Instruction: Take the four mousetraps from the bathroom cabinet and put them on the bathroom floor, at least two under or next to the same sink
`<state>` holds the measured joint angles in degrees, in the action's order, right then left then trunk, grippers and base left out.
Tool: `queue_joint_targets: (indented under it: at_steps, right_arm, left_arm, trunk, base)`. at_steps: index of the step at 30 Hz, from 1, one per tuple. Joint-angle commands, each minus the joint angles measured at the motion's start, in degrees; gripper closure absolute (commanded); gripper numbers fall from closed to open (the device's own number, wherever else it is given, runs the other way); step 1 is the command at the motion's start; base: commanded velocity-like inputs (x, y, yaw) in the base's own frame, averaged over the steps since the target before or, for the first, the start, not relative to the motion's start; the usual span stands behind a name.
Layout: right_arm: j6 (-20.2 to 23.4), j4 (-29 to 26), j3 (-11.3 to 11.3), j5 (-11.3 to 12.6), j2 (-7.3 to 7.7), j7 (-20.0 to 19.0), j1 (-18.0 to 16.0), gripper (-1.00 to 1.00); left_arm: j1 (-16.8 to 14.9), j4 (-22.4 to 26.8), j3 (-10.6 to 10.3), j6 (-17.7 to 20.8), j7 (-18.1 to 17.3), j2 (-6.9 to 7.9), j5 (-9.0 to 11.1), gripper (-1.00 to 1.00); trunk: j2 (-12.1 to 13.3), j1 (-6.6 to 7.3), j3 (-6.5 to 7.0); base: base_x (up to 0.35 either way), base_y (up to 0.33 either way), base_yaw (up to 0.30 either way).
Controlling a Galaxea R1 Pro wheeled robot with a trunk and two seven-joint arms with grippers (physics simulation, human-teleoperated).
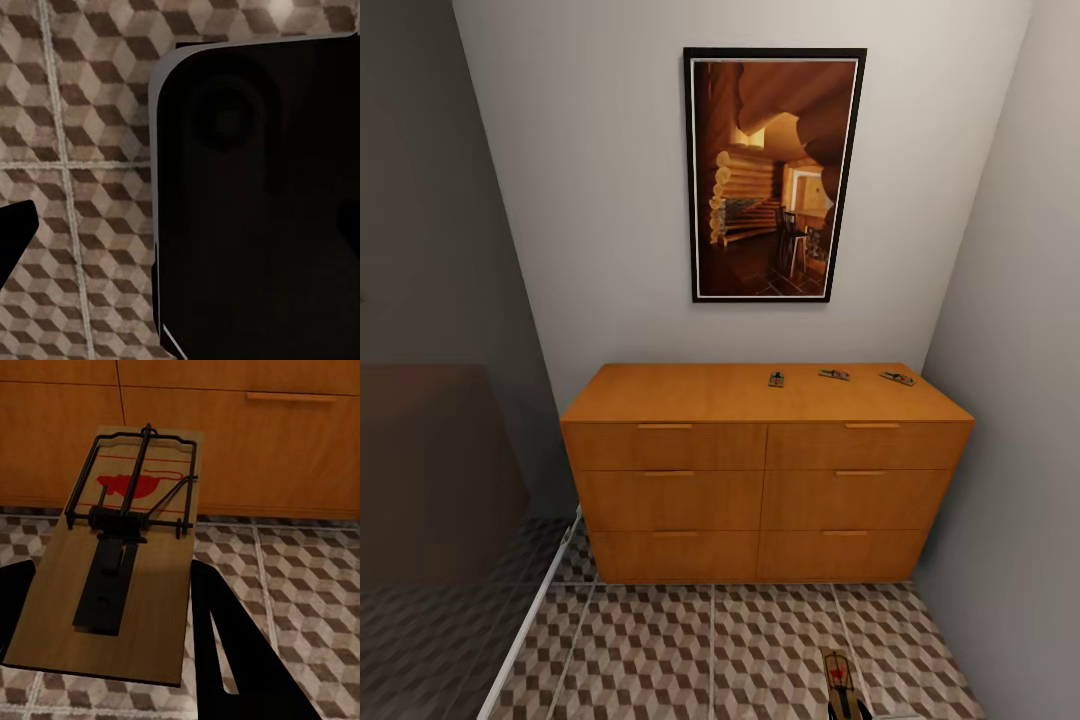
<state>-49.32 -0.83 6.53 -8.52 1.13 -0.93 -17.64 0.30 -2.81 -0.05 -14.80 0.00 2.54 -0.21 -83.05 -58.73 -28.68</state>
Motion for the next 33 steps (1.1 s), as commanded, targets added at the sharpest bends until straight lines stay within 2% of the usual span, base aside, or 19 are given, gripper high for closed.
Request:
queue_joint_targets:
  at_steps: [1, 28, 33]
  right_arm:
    - [-0.2, 0.0, 0.5, -0.3, 0.01, -0.4, 0.0, 1.00]
    - [-0.2, 0.0, 0.5, -0.3, 0.13, -0.3, 0.0, 1.00]
    - [-0.2, 0.0, 0.5, -0.3, 0.11, -0.3, 0.0, 1.00]
  left_arm:
    - [0.0, -0.1, 0.0, -0.3, 0.0, 0.00, 0.0, -1.00]
    - [0.0, 0.0, 0.0, -0.3, -0.1, -0.09, -0.1, -1.00]
    - [0.0, 0.0, 0.0, -0.4, -0.2, -1.12, 0.0, -1.00]
  trunk:
    - [0.0, 0.00, -0.04]
    - [0.0, 0.00, -0.04]
    - [0.0, 0.00, -0.04]
  base:
    - [0.000, 0.000, 0.000]
    - [0.000, 0.000, 0.000]
    - [0.000, 0.000, 0.000]
